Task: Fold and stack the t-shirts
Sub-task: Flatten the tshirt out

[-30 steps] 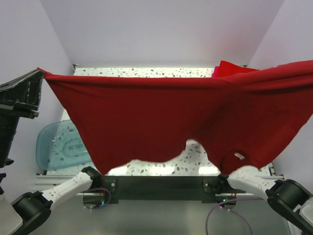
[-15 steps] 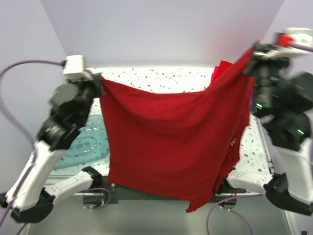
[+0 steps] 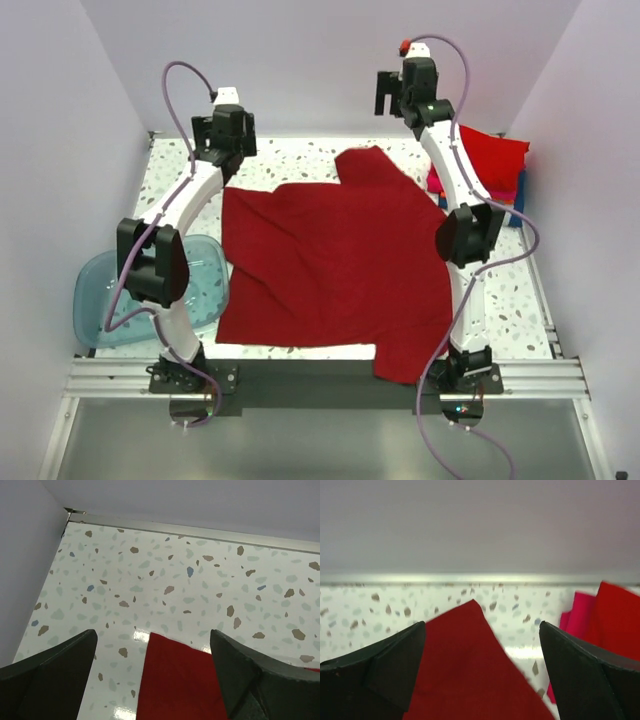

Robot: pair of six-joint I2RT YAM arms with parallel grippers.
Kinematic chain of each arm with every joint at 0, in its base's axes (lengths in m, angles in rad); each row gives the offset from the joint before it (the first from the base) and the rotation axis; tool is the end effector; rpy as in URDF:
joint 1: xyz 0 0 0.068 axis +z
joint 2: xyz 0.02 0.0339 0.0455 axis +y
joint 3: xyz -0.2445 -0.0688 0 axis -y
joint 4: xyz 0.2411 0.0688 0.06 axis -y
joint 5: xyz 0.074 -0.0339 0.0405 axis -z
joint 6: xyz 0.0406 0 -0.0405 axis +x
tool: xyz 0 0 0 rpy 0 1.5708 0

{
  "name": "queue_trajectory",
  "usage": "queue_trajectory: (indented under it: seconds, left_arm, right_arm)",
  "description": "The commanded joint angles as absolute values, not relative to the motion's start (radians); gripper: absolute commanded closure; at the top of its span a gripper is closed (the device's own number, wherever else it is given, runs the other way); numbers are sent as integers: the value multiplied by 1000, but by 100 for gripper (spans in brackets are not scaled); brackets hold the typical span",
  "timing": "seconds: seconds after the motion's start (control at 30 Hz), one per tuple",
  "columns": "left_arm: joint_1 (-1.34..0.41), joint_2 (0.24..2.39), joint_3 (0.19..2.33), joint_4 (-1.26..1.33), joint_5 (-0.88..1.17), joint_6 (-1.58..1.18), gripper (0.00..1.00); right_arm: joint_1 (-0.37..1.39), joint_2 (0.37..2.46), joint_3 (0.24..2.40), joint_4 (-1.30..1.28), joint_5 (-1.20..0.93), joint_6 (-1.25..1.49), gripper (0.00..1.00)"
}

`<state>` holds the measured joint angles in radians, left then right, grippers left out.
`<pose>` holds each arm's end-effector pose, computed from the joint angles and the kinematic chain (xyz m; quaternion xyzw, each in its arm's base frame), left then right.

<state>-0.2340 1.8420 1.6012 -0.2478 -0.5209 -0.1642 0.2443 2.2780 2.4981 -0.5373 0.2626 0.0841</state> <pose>0.4233 -0.0801 0.2986 -0.1037 0.8324 0.1179 0.5315 0.4960 0.1128 0.3752 0.0123 0.8065 -0.0096 0.5910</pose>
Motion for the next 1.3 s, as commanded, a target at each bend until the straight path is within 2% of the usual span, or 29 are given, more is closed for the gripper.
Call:
queue_trajectory:
  seconds: [0.0, 0.1, 0.33, 0.5, 0.57, 0.7, 0.8, 1.27]
  left_arm:
    - [-247, 1766, 1674, -192, -497, -175, 0]
    - [-247, 1685, 1576, -173, -456, -198, 0]
    - [-249, 1527, 1379, -296, -276, -317, 0]
    - [-249, 1459, 1234, -328, -221, -391, 0]
    - [-255, 1445, 1185, -328, -210, -417, 0]
    - [-356, 1454, 1154, -341, -322, -429, 0]
    - [-383, 1476, 1125, -357, -316, -477, 0]
    - [-402, 1618, 1011, -255, -255, -551, 0]
  right_arm:
    - [232, 2075, 2368, -547, 127, 201, 1]
    - [230, 1893, 1964, -390, 109, 224, 1]
    - [230, 1631, 1577, -436, 64, 259, 1]
    - [229, 1436, 1286, -443, 55, 282, 1]
    - [230, 1387, 1226, -442, 43, 301, 1]
    - [230, 1295, 1108, -443, 28, 340, 1]
    - [230, 1289, 1065, -454, 15, 356, 1]
    - [230, 1460, 963, -399, -18, 399, 1]
